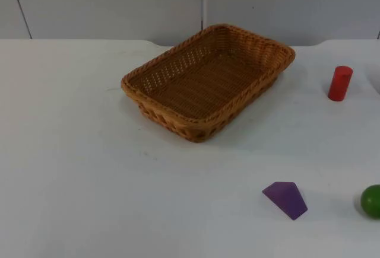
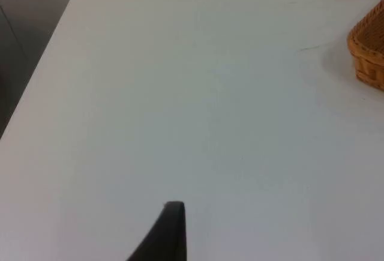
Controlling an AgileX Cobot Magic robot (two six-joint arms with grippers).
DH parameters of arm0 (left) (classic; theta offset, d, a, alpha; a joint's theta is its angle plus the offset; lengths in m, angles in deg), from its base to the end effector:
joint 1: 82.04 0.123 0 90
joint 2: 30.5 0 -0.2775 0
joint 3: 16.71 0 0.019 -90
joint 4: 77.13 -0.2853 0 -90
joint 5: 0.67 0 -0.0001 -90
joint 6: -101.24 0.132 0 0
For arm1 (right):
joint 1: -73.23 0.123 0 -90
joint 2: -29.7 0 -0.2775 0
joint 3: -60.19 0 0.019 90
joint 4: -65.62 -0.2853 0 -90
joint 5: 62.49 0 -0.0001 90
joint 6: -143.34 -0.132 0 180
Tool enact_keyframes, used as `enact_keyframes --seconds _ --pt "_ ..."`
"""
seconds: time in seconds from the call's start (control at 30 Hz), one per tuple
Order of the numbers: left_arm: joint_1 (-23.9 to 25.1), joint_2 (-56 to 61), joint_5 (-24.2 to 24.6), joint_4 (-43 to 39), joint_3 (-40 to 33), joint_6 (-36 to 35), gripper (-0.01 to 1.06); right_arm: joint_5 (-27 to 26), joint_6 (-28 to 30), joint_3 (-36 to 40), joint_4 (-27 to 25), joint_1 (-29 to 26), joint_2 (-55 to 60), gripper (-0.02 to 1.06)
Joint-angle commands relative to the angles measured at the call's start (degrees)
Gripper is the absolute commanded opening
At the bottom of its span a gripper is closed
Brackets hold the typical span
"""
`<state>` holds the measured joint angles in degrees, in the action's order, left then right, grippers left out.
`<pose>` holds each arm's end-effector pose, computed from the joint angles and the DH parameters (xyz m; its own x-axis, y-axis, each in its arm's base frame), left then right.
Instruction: Pick up the basket with the left hand and place the triangular block into the basket with the right hand.
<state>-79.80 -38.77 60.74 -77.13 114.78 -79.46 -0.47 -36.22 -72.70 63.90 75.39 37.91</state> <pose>0.0699 0.0027 0.2727 -0.4715 -0.0307 -0.8813 -0.0448 0.9989 -0.0108 0.0661 0.0060 0.2799 -0.4592 -0.0109 -0.8883 -0.0583 0.9981 0.0179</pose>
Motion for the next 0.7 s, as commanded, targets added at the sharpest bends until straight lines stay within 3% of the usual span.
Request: enact_keyframes --seconds 0.0,0.23,0.4,0.67 --pt "-0.22 0.27 0.17 -1.18 -0.26 -0.24 1.05 -0.99 0.98 -0.08 0.08 -0.43 -0.21 1.05" --pt "-0.22 -2.67 -3.03 -2.47 2.26 0.17 1.05 -6.44 1.4 -3.9 0.08 -0.43 8.15 1.05" --pt "-0.22 -14.44 -8.16 0.47 5.74 0.17 1.05 -14.74 2.19 -7.6 0.08 -0.43 22.29 1.05" --pt "-0.22 -32.24 -12.06 1.36 11.31 0.7 1.05 -21.61 2.63 -11.01 0.08 -0.43 39.27 1.05"
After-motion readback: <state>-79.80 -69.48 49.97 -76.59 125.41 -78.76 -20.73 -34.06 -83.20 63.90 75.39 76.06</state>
